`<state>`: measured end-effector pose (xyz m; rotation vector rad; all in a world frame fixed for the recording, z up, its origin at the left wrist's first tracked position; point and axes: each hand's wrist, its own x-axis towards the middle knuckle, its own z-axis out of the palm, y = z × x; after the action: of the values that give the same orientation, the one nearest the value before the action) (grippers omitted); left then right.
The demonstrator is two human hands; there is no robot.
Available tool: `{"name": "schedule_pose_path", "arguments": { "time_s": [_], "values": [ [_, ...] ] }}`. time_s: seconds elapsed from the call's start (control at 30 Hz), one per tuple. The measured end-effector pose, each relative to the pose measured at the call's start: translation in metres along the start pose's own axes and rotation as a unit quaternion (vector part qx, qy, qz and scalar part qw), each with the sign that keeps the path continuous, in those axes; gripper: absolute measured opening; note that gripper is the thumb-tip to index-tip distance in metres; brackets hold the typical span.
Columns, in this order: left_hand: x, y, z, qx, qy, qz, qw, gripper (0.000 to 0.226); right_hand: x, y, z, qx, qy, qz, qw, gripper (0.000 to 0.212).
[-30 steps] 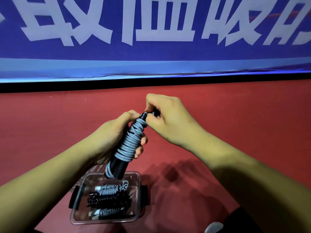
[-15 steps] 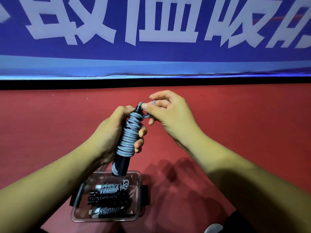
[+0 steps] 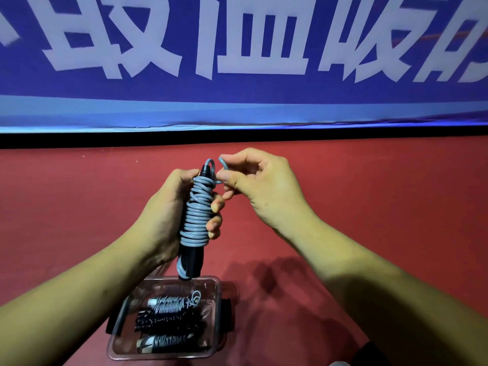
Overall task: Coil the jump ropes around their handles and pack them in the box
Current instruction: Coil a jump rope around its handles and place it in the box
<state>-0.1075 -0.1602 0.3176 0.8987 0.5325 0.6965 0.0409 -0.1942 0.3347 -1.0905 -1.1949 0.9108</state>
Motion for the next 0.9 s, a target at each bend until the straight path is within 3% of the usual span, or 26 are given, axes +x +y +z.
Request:
{"name": "schedule_pose_path", "arguments": {
  "time_s": [0.23, 0.37, 0.6, 0.7, 0.9],
  "values": [
    [0.000, 0.001, -0.007, 0.053, 0.005, -0.006, 0.999, 0.035, 0.005, 0.005, -0.001, -0.085, -0.025, 0.005, 0.996, 0.014],
    [0.001, -0.004, -0.011, 0.082, 0.007, -0.015, 0.996, 0.038, 0.006, 0.002, -0.007, -0.059, -0.053, 0.046, 0.996, 0.015],
    [0.006, -0.004, -0.012, 0.155, 0.010, -0.008, 0.988, 0.021, 0.006, 0.002, -0.017, -0.001, -0.087, 0.154, 0.984, 0.013],
    [0.007, -0.005, -0.016, 0.154, -0.001, -0.017, 0.988, 0.023, 0.007, 0.004, -0.017, 0.004, -0.104, 0.149, 0.983, 0.026],
    [0.007, -0.009, -0.020, 0.156, -0.021, -0.040, 0.987, 0.025, 0.005, 0.004, -0.017, -0.040, -0.087, 0.142, 0.985, 0.008]
  ]
}}
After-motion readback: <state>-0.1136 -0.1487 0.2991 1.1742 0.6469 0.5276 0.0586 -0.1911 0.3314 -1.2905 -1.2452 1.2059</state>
